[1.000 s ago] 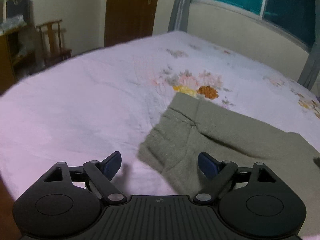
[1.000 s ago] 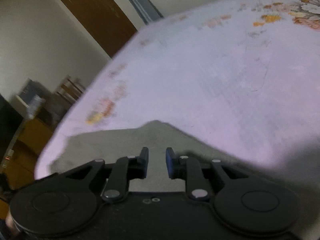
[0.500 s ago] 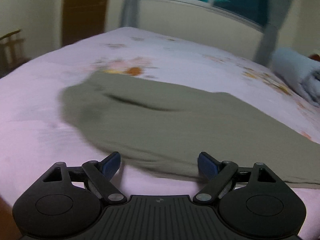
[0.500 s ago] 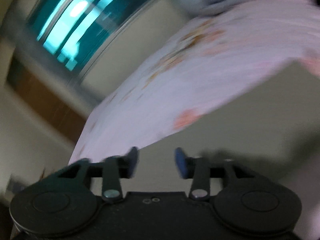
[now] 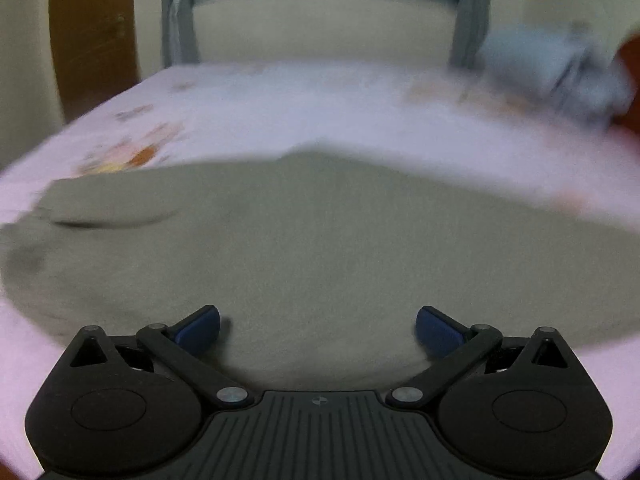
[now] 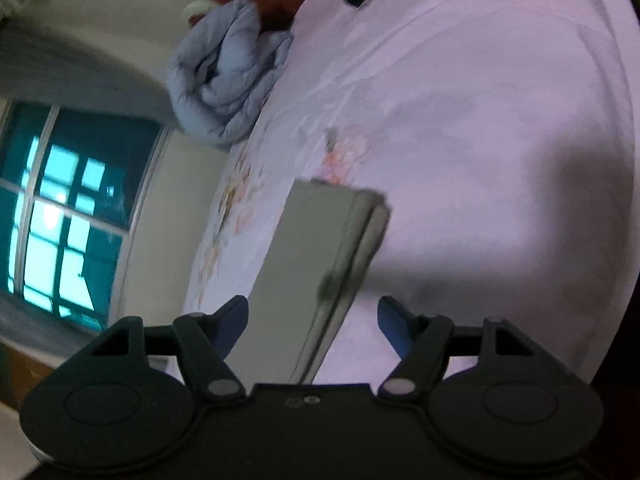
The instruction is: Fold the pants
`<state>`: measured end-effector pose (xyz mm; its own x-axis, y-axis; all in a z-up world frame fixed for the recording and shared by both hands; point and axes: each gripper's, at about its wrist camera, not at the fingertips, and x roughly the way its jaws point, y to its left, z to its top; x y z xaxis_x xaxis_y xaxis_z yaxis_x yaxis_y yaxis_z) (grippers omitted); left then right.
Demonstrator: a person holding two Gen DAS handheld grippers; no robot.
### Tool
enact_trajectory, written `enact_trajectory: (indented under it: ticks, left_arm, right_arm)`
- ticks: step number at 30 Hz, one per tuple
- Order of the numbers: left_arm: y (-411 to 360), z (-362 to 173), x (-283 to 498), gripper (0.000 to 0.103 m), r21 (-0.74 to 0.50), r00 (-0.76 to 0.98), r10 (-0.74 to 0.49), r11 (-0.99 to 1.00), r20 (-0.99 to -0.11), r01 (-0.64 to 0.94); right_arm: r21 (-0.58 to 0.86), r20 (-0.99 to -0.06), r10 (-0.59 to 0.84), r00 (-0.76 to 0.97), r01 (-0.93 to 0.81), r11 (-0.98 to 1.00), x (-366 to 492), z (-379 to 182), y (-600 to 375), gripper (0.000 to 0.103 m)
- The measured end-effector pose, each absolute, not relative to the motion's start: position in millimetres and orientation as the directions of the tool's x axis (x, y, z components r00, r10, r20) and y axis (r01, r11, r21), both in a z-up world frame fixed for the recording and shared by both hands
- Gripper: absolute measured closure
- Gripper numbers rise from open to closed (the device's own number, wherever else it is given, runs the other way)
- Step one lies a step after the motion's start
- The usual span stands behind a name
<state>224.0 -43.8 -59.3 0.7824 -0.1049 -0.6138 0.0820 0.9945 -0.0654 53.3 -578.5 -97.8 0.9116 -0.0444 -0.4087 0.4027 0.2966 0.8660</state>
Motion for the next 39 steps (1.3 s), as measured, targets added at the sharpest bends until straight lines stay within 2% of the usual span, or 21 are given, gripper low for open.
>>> enact_trajectory:
  ticks: [7,8,10,13,16,18,22,25,29,39]
  left_arm:
    - [-159.8,-64.5,226.8,0.0,-0.089,0.719,-0.256,0.961,-0.646,0.262]
    - [-172.5,-73.3,228.5,0.0,-0.097,0.697,-0.26,0.96,-0.668,0.264]
    - [-201.8,-85.1,221.3,0.0,-0.016,0.708,-0.185,0.971,-0.682,0.239]
    - [-223.7,-77.4,209.8,0.0,-0.045,0.72,-0.23,0.963,-0.655,0.267]
    - [-241.4,-77.3,205.7,0.0,-0.045,0.71,-0.242,0.958,-0.661,0.285]
    - [-247.8,-84.0,204.3,0.0,0.003,0.713,-0.199,0.962,-0.672,0.272]
    - [-252.6,-86.0,200.5,0.0,0.02,0.719,-0.178,0.966,-0.672,0.258]
    - [-253.6,-86.1,205.4,0.0,0.022,0.718,-0.177,0.966,-0.673,0.258]
    - [-252.1,-87.5,211.5,0.0,0.02,0.718,-0.183,0.964,-0.671,0.264]
    - [-254.8,-91.9,220.5,0.0,0.021,0.716,-0.186,0.963,-0.673,0.27]
  right_arm:
    - [0.891,-0.391,-0.06,0.919,0.394,0.225,58.9,-112.5,-600.2,0.041]
    - [0.89,-0.394,-0.059,0.917,0.397,0.226,63.6,-113.5,-601.9,0.044]
    - [0.888,-0.396,-0.057,0.917,0.398,0.233,54.8,-110.7,-602.2,0.056]
    - [0.897,-0.384,-0.046,0.922,0.384,0.218,50.2,-114.2,-604.3,0.065]
    - [0.901,-0.371,-0.036,0.928,0.369,0.227,49.0,-117.4,-603.6,0.068]
    - [0.901,-0.373,-0.033,0.927,0.371,0.225,48.3,-120.6,-602.3,0.071]
    - [0.912,-0.36,-0.04,0.932,0.361,0.196,46.0,-125.3,-603.8,0.077]
    - [0.91,-0.369,-0.037,0.929,0.369,0.192,47.2,-127.5,-604.7,0.088]
    - [0.91,-0.37,-0.045,0.928,0.371,0.186,46.0,-128.4,-604.3,0.089]
    - [0.868,-0.442,-0.09,0.893,0.451,0.208,54.0,-123.1,-601.6,0.088]
